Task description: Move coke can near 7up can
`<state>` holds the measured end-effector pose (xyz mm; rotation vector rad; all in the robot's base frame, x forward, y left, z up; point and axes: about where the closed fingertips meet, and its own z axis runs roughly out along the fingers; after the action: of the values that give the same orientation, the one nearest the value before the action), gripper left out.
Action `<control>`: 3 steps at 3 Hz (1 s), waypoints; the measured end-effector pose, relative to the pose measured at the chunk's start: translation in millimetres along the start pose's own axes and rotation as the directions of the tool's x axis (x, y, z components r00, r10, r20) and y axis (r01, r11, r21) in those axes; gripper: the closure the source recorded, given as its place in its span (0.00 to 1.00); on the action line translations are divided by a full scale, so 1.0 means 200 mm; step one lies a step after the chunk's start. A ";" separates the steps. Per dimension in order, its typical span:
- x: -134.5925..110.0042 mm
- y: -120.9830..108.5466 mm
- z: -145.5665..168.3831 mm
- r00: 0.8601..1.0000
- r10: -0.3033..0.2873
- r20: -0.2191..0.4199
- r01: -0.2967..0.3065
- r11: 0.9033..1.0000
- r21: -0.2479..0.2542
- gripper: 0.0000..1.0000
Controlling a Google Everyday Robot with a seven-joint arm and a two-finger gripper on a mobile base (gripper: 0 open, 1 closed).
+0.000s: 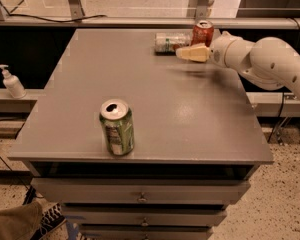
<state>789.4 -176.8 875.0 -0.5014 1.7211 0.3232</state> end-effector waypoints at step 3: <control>-0.65 -0.04 -0.77 0.950 -0.293 0.109 0.265 0.939 0.220 0.00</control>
Offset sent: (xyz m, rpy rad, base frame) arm -0.1143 -0.0794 0.1846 -0.2445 -0.3104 -0.1069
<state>682.6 -237.0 1035.0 -0.5516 1.5024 -0.0226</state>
